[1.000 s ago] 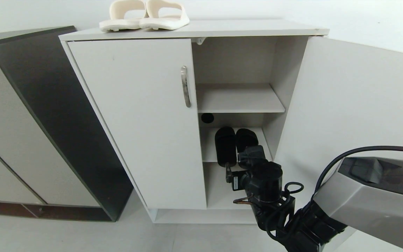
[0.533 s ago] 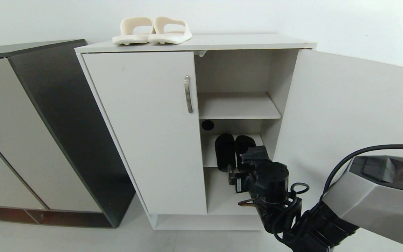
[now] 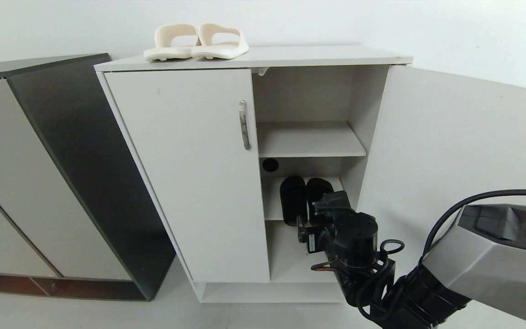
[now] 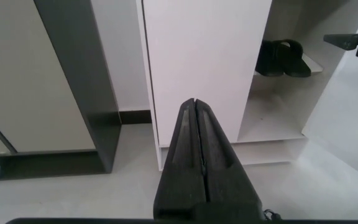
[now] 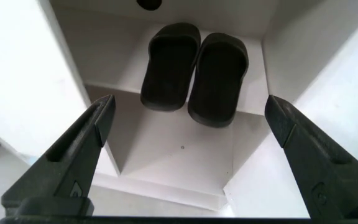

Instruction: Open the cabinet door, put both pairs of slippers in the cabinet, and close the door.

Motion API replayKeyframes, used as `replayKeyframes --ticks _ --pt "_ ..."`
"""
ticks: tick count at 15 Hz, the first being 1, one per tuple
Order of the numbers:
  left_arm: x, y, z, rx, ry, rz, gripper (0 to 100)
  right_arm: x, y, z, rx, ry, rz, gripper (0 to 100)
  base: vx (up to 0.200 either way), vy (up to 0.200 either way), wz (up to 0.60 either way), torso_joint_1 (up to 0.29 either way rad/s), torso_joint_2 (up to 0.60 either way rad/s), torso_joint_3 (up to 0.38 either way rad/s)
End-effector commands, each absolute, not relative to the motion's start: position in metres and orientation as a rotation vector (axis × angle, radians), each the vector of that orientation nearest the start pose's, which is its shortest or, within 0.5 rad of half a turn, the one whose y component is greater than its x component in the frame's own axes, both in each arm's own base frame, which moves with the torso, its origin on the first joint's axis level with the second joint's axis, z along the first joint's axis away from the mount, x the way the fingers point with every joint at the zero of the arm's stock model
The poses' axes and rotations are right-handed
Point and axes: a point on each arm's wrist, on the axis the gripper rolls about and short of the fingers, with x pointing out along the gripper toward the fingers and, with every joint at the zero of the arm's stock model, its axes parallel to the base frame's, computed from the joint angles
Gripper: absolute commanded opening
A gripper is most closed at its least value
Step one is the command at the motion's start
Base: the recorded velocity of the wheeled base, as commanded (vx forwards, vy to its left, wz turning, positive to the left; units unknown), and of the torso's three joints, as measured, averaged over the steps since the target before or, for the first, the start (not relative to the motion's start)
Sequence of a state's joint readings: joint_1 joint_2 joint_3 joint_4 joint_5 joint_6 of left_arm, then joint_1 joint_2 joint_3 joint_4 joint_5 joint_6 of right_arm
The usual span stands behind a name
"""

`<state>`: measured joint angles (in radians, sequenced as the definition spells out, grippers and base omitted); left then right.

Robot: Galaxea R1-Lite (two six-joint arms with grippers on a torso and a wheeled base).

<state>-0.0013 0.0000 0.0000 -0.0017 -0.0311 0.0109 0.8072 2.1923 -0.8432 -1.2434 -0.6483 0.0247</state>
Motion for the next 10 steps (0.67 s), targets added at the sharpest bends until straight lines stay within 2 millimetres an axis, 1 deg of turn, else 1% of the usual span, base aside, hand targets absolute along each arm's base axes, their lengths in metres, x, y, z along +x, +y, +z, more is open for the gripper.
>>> replayKeyframes --ticks 1,3,10 --pt "-0.0227 -0.0007 0.0757 0.011 0.0 -0.032 0 0.275 0.2674 0.0759 -0.058 0.091 0.157 100 0.0 0.2 0.0 0.007 0.01 0.002" --pt "-0.0227 -0.0007 0.0757 0.012 0.0 -0.032 0 0.2724 0.2656 0.0728 -0.097 0.095 0.161 100 0.0 0.2 0.0 0.005 0.0 -0.002" --pt "-0.0227 -0.0007 0.0757 0.011 0.0 -0.032 0 0.2702 0.2646 0.0673 -0.123 0.082 0.183 100 0.0 0.2 0.0 0.004 0.0 0.0"
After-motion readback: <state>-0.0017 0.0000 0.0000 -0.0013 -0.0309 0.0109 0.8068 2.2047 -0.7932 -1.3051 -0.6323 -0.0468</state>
